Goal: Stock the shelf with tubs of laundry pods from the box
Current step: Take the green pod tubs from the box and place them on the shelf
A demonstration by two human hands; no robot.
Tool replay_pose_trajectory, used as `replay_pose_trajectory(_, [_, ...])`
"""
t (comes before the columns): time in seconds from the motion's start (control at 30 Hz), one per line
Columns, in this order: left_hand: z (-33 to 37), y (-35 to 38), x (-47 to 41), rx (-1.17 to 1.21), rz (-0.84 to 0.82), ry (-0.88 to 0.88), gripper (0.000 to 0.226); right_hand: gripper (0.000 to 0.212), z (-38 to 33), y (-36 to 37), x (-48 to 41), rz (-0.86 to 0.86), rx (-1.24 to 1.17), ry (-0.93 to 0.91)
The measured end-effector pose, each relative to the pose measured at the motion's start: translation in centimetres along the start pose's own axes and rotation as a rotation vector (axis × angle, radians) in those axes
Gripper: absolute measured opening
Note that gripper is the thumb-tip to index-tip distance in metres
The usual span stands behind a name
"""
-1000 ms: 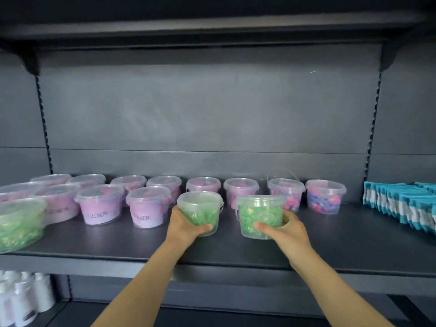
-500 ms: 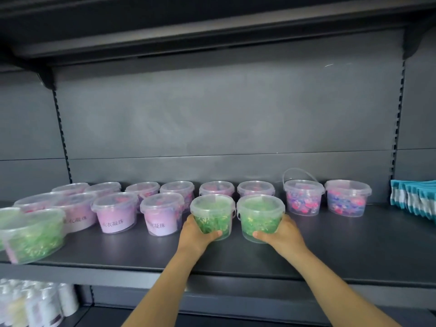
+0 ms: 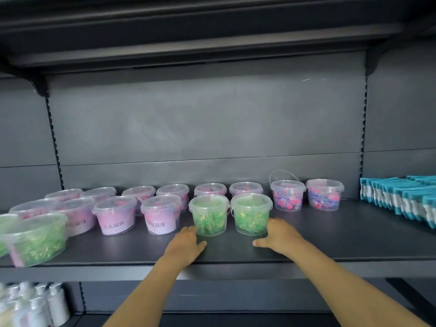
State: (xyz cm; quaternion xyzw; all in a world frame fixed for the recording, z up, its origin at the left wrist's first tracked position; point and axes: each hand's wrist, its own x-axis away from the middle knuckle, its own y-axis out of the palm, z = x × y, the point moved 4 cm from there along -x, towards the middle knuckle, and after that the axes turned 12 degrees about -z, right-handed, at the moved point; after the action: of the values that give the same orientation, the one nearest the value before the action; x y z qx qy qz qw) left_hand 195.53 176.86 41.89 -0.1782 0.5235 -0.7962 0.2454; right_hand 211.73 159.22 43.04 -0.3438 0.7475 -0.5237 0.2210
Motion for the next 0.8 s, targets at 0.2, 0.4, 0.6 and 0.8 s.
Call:
replay_pose_trajectory(0.2, [-2.3,-2.2,4.3,-0.152,-0.135,0.072,0.053,0.049,-4.0,-1.6,5.2,0.009,0.409,0.025])
replay_pose_trajectory(0.4, [-4.8,-5.6,10.1,-0.278,-0.065,0.118,0.053,0.041,-8.5,-1.9,10.6,0.05,0.51,-0.004])
replay_pose_trajectory(0.6, [-6.4,-8.0,15.1,-0.414,-0.006,0.158,0.049,0.042,-12.2,0.5,14.7,-0.026,0.446,-0.085])
replay_pose_trajectory(0.8, [-7.8,-6.6,20.7,-0.518,0.046,0.189,0.045,0.039,-14.7,4.5,18.9,-0.067,0.403,-0.163])
